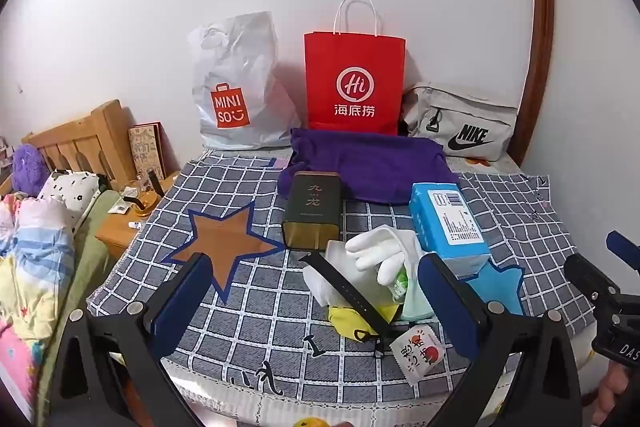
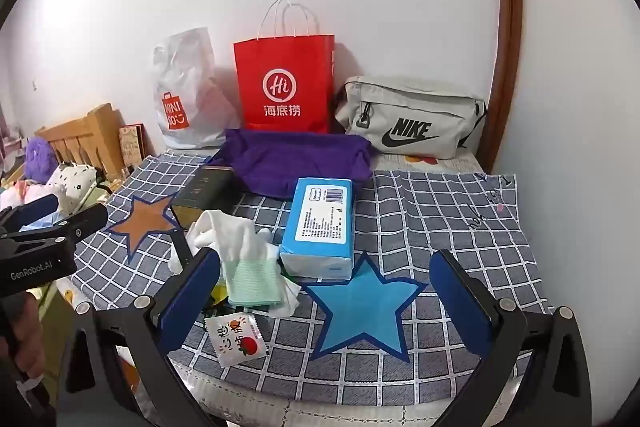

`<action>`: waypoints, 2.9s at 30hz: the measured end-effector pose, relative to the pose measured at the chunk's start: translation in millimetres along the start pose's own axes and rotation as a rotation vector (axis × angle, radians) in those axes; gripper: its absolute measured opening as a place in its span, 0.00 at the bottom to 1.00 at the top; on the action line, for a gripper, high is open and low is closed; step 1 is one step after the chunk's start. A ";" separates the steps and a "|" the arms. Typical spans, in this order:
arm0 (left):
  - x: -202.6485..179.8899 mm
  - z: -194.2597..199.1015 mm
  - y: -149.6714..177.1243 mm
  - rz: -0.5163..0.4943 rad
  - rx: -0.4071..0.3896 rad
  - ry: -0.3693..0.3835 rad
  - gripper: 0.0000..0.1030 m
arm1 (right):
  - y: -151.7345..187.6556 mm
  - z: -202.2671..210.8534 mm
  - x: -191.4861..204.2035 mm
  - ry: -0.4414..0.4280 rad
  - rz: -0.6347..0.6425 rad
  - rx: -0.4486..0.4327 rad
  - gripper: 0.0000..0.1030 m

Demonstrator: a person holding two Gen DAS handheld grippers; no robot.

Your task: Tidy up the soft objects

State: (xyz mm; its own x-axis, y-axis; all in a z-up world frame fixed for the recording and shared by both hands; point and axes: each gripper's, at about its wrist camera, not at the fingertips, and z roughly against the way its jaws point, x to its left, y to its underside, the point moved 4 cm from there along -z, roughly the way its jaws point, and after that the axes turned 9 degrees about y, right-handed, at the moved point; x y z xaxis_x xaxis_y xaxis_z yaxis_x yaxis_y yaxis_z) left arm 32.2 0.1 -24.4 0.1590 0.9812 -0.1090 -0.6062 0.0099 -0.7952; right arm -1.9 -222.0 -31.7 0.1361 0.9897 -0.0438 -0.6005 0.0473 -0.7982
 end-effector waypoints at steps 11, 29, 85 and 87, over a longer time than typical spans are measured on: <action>7.4 12.3 -4.0 -0.016 -0.004 0.001 1.00 | 0.0 11.2 -2.9 -0.029 -0.023 0.002 1.00; -5.1 10.4 0.4 -0.028 -0.003 -0.016 1.00 | 2.0 13.1 -0.3 -0.046 -0.028 0.003 1.00; 1.8 10.9 0.9 -0.015 -0.005 -0.032 1.00 | 2.3 23.0 7.3 -0.062 -0.010 -0.019 1.00; 1.0 11.0 1.3 -0.016 -0.003 -0.029 1.00 | 2.1 23.3 7.0 -0.063 -0.010 -0.019 1.00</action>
State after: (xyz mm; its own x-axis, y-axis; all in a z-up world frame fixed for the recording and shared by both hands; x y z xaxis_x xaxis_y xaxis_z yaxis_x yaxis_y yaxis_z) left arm 23.0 3.2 -19.0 0.1453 0.9862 -0.0790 -0.6014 0.0246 -0.7986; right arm -20.6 -211.8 -19.7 0.0916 0.9958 0.0013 -0.5841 0.0548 -0.8098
